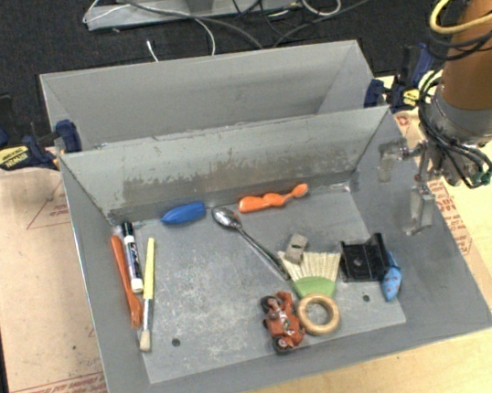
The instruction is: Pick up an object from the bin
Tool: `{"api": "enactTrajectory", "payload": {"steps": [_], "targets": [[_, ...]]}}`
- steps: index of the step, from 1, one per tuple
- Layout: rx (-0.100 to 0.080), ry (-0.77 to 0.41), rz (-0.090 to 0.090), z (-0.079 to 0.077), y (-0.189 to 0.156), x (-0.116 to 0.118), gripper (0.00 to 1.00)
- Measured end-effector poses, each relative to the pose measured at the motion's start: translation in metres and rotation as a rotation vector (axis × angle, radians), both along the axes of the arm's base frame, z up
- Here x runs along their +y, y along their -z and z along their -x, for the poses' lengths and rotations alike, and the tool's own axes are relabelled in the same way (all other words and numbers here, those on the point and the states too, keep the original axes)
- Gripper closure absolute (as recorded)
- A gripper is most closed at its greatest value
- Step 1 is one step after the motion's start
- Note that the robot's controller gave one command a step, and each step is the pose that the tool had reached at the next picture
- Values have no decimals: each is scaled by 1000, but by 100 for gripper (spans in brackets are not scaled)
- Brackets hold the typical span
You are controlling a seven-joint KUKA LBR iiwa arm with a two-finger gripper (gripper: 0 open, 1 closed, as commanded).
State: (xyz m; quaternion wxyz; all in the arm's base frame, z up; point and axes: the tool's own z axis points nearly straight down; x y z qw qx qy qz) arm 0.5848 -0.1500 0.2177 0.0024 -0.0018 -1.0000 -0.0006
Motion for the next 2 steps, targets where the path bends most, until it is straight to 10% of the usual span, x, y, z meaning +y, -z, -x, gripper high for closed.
{"api": "enactTrajectory", "payload": {"steps": [1, 2], "targets": [[-8, -4, 2, -2, -4, 1, 0], [-11, -86, 2, 15, 85, -2, 0]]}}
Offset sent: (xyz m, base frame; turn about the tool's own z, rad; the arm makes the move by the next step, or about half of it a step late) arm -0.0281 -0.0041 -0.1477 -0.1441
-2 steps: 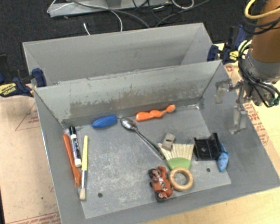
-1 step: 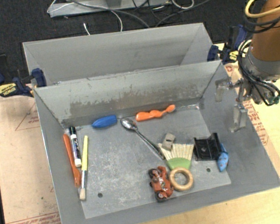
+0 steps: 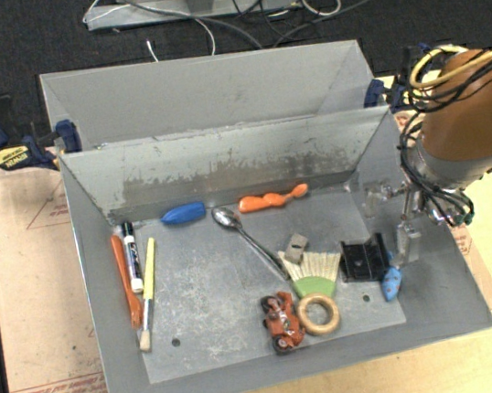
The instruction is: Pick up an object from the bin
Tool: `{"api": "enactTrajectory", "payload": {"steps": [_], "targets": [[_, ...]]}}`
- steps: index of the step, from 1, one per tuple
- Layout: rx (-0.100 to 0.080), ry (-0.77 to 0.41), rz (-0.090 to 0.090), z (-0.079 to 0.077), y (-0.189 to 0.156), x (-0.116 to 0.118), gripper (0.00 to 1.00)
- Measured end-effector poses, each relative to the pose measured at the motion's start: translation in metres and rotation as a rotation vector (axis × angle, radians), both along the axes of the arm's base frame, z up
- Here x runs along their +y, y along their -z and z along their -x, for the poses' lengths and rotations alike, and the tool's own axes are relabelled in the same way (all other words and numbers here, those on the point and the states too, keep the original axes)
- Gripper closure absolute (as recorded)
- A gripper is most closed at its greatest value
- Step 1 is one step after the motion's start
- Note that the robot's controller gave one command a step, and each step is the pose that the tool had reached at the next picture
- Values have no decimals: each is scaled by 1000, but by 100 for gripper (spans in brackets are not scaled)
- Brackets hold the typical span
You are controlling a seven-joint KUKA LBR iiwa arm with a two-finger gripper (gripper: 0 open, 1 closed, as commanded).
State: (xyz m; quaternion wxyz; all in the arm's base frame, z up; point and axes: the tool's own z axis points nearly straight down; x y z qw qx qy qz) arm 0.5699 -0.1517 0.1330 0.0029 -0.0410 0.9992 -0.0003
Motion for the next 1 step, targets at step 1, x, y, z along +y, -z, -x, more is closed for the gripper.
{"api": "enactTrajectory", "payload": {"steps": [1], "targets": [[-2, -90, 1, 19, -1, 2, 0]]}}
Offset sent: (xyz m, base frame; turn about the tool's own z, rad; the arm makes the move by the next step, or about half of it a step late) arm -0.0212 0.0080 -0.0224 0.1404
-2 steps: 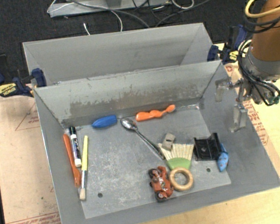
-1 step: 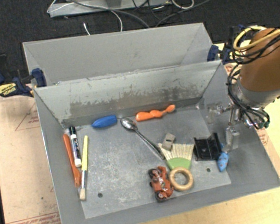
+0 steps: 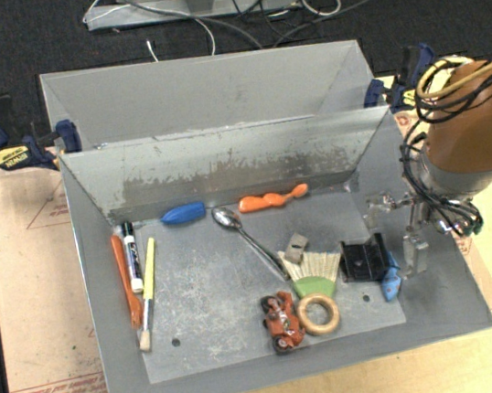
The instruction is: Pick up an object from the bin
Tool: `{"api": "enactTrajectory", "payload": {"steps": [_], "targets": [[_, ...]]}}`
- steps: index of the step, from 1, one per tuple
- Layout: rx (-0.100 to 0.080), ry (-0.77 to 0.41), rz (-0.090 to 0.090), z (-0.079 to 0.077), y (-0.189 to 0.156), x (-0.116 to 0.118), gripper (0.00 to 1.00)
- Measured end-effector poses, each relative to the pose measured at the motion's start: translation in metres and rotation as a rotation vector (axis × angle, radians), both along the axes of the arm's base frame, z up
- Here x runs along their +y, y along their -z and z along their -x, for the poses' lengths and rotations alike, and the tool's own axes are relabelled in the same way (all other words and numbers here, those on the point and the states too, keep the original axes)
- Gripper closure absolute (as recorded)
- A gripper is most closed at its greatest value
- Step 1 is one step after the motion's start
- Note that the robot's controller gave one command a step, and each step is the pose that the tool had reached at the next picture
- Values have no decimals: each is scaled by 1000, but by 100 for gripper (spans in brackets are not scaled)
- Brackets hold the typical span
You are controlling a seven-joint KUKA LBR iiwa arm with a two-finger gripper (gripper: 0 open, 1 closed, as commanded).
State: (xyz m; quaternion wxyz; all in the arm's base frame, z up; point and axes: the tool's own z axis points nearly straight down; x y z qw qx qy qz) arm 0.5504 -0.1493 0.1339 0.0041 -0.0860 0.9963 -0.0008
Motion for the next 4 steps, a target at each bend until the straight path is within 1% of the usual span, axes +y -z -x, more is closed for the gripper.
{"api": "enactTrajectory", "payload": {"steps": [1, 2, 3, 4], "targets": [[4, 191, -3, 1, 16, 4, 0], [-2, 142, -2, -16, 66, 6, 0], [-8, 257, -3, -5, 62, 13, 100], [-8, 257, -3, -5, 62, 13, 100]]}}
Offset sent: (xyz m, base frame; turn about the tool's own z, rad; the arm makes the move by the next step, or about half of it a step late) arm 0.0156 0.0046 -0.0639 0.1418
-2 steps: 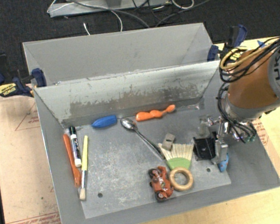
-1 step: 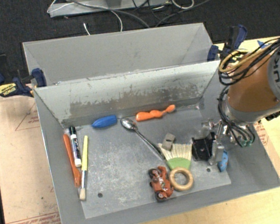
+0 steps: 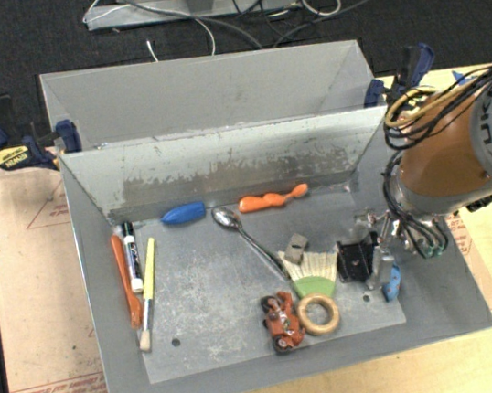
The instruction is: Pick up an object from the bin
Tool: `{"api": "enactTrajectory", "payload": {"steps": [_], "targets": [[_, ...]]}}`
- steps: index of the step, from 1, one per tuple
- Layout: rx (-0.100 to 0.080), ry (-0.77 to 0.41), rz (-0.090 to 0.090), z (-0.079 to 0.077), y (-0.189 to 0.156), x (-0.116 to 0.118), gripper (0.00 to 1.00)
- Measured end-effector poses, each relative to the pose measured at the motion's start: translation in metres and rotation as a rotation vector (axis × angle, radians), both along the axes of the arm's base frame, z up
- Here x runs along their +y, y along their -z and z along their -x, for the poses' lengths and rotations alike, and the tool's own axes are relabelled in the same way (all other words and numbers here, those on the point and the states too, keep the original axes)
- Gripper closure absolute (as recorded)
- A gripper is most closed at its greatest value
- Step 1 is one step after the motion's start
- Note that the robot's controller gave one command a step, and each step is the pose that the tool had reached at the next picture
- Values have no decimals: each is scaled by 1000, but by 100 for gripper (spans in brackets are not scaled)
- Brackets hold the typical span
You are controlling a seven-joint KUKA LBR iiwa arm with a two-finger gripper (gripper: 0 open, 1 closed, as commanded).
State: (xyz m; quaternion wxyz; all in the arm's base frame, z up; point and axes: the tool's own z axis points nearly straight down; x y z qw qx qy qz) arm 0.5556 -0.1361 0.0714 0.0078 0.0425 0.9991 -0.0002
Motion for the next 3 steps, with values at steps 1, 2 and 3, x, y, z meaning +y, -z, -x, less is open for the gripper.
{"api": "enactTrajectory", "payload": {"steps": [1, 2, 3], "targets": [[7, -1, -2, 2, -34, 1, 100], [-1, -1, -1, 0, -58, 0, 100], [0, -1, -1, 0, -70, 0, 100]]}}
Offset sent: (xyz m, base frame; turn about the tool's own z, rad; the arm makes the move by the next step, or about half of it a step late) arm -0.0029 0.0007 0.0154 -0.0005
